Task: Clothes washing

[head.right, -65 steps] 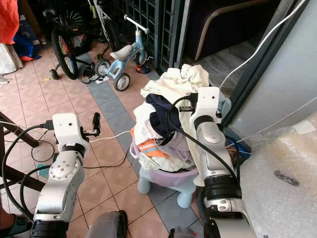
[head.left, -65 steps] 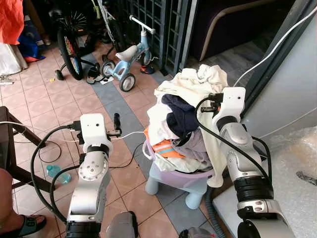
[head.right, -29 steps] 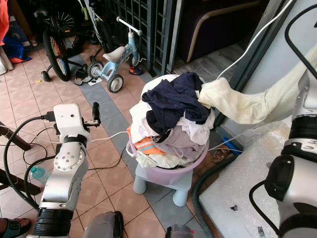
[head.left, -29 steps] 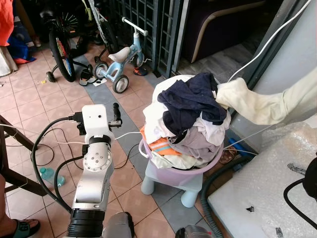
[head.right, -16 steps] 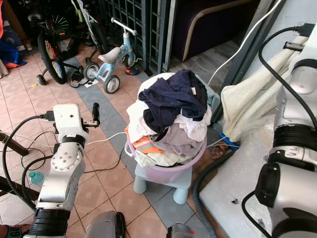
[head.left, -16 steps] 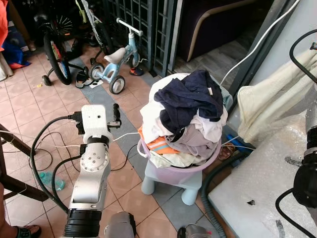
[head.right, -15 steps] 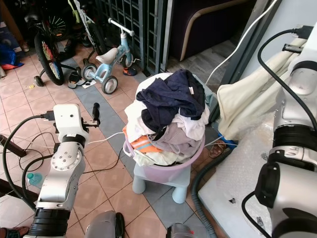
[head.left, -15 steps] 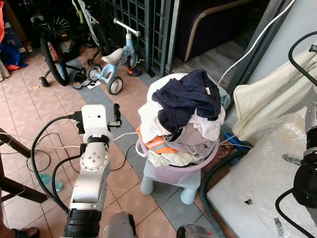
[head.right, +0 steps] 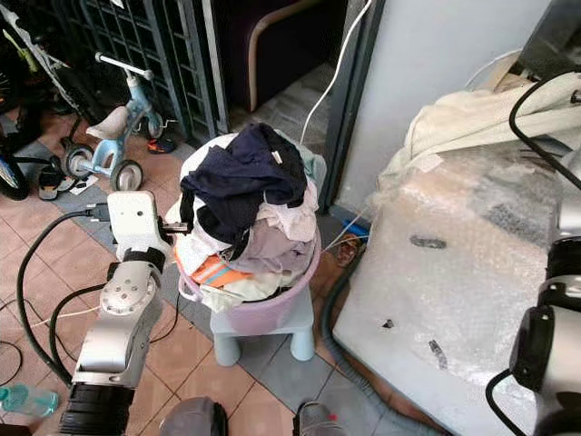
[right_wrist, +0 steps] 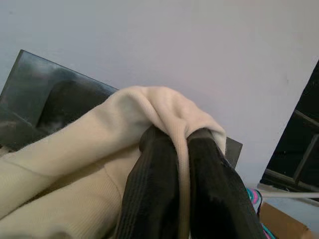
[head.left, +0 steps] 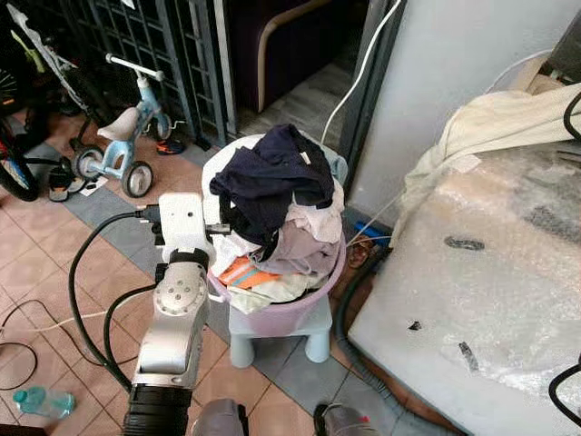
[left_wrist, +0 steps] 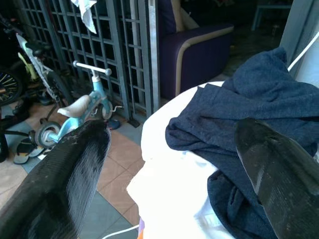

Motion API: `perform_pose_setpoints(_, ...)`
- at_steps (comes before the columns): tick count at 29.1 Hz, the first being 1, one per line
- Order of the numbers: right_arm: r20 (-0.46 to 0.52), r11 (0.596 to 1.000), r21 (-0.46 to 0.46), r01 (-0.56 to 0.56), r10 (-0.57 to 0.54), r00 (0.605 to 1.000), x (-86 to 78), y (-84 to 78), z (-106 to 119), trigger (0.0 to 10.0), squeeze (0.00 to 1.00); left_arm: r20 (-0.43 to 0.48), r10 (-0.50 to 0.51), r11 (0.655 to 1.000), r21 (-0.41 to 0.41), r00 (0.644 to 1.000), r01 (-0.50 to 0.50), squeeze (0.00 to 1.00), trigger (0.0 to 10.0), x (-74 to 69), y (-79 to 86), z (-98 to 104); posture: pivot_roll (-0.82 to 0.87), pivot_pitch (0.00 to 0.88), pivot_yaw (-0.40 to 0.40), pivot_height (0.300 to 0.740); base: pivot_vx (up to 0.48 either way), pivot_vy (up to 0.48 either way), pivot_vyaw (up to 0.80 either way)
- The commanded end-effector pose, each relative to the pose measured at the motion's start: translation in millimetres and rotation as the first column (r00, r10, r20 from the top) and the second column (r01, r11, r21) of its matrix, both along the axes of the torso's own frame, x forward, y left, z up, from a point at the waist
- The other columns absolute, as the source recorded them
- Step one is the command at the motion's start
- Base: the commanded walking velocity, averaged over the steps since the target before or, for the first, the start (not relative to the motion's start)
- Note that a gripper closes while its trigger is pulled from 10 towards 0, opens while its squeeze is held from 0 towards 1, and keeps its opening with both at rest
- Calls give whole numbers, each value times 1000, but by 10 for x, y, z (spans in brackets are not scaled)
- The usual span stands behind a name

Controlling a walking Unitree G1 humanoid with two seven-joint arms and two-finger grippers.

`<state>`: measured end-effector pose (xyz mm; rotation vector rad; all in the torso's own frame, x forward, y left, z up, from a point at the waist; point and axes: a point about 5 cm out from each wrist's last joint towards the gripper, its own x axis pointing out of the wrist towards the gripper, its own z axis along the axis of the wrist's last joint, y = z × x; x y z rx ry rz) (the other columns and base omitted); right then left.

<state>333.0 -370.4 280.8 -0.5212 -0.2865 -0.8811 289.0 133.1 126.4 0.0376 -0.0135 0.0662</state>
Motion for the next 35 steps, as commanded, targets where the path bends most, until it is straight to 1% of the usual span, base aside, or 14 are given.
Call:
perform_pose_setpoints(1, 18, 999, 0, 34, -34, 999, -48, -99, 103, 10000, 0, 3, -9, 1000, -6, 1000, 9, 0, 10000, -8, 3, -4, 39, 35, -5, 740, 0, 0, -788)
perform_pose_setpoints(8, -45, 991, 99, 95, -91, 995, -62, -217, -26, 10000, 0, 4, -16, 1000, -10, 1000, 16, 0, 10000, -11, 2, -1, 42, 35, -7, 740, 0, 0, -759)
perform_pose_setpoints(10, -173, 982, 149, 112, -86, 981, -16, -200, -239, 10000, 0, -1, -18, 1000, -11, 1000, 18, 0, 10000, -22, 0, -14, 40, 34, -7, 740, 0, 0, 0)
perform_pose_setpoints(12, -263, 968, 240, 67, -2, 965, 51, -117, -475, 10000, 0, -2, -21, 1000, -11, 1000, 21, 0, 10000, -25, -9, -20, 40, 35, -6, 740, 0, 0, 0)
perform_pose_setpoints(14, -304, 921, 385, -61, 189, 934, 152, 67, -747, 10000, 0, -3, -26, 1000, -11, 1000, 26, 0, 10000, -24, -20, -18, 41, 35, -6, 740, 0, 0, 0)
perform_pose_setpoints(15, -315, 878, 463, -125, 295, 902, 208, 208, -902, 10000, 996, -3, -29, 1000, -11, 1000, 29, 0, 10000, -21, -25, -17, 43, 35, -6, 740, 0, 0, 0)
perform_pose_setpoints(18, -335, 842, 498, -208, 408, 849, 287, 420, -1020, 10000, 1000, -3, -32, 999, -10, 999, 32, 0, 10000, -19, -27, -15, 44, 33, -6, 740, 0, 0, 0)
perform_pose_setpoints(20, -338, 866, 454, -211, 386, 858, 304, 471, -1001, 10000, 1000, -3, -33, 999, -10, 999, 33, 0, 10000, -18, -25, -15, 45, 33, -6, 740, 0, 0, 0)
perform_pose_setpoints(21, -346, 901, 365, -234, 365, 864, 315, 517, -941, 10000, 1000, -5, -35, 999, -9, 999, 35, 0, 10000, -21, -15, -18, 45, 32, -7, 740, 0, 0, 0)
perform_pose_setpoints(24, -188, 896, 246, -369, 418, 889, 332, 647, -665, 10000, 1000, -8, -30, 999, -17, 1000, 29, 0, 10000, -32, 5, -28, 43, 28, -6, 740, 0, 0, 0)
perform_pose_setpoints(25, -148, 876, 143, -460, 479, 865, 326, 779, -536, 10000, 1000, -12, -30, 999, -21, 999, 30, 0, 10000, -44, 2, -39, 41, 27, -5, 740, 0, 0, 0)
perform_pose_setpoints(28, -126, 836, 96, -540, 549, 826, 323, 913, -490, 10000, 1000, -19, -38, 999, -20, 999, 37, 0, 10000, -58, -17, -60, 41, 26, -5, 740, 0, 0, 0)
perform_pose_setpoints(31, -159, 704, -25, -710, 698, 698, 307, 1283, -415, 10000, 1000, -27, -54, 998, -22, 998, 54, 0, 10000, -72, -71, -76, 33, 22, -1, 740, 0, 0, 0)
perform_pose_setpoints(35, -190, 649, -6, -761, 747, 638, 302, 1410, -462, 10000, 1000, -26, -60, 998, -21, 998, 60, 0, 10000, -62, -84, -71, 32, 23, -1, 740, 0, 0, 0)
